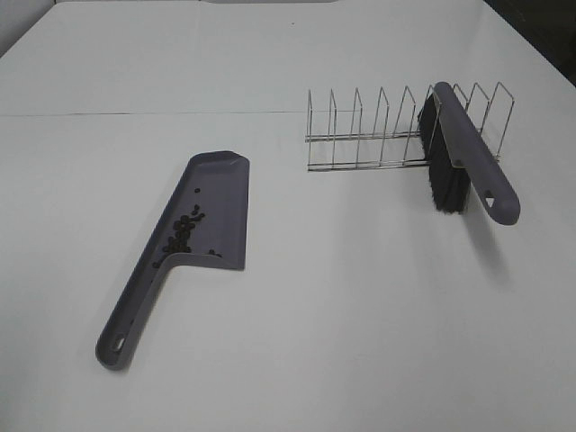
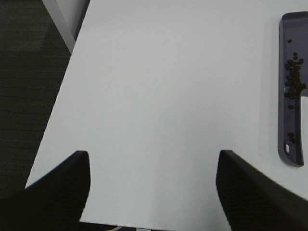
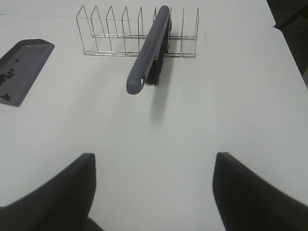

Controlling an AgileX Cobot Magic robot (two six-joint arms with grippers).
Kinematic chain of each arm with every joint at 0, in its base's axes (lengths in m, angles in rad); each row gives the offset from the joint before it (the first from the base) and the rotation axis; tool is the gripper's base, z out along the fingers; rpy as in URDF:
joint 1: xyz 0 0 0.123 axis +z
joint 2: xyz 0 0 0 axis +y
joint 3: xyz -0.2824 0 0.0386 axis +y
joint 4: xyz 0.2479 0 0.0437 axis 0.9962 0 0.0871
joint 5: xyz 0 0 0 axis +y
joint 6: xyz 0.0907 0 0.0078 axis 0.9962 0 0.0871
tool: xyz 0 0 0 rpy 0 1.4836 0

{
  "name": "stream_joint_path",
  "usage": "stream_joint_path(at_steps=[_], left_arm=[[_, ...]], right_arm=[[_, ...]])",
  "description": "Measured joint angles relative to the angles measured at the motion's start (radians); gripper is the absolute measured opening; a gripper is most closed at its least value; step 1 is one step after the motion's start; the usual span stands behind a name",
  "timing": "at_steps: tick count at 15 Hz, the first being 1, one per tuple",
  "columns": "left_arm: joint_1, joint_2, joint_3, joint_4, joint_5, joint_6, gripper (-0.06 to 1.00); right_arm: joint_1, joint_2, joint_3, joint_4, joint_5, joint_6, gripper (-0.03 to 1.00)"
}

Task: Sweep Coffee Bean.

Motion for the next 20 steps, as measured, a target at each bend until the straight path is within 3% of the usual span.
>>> stream_joint_path(at_steps=[7, 11, 15, 20], left_arm=[[0.000, -0.267, 0.056, 0.049, 0.065, -0.035, 0.65], [0.000, -0.270, 0.090, 0.057, 0.066, -0.045, 0.65], [0.000, -0.271, 0.105, 0.051, -0.001, -0.045, 0.65], [0.000, -0.272, 0.139, -0.027, -0.071, 0.024, 0.65]], right_arm=[[0.000, -0.150, 0.230, 0.006, 0.001, 0.005, 0.60], [0.000, -0.150, 0.261, 0.012, -0.078, 0.005, 0.60], [0.000, -0.150, 0.274, 0.016, -0.108, 0.005, 0.60], [0.000, -0.150, 0.274, 0.016, -0.110, 0.005, 0.60]])
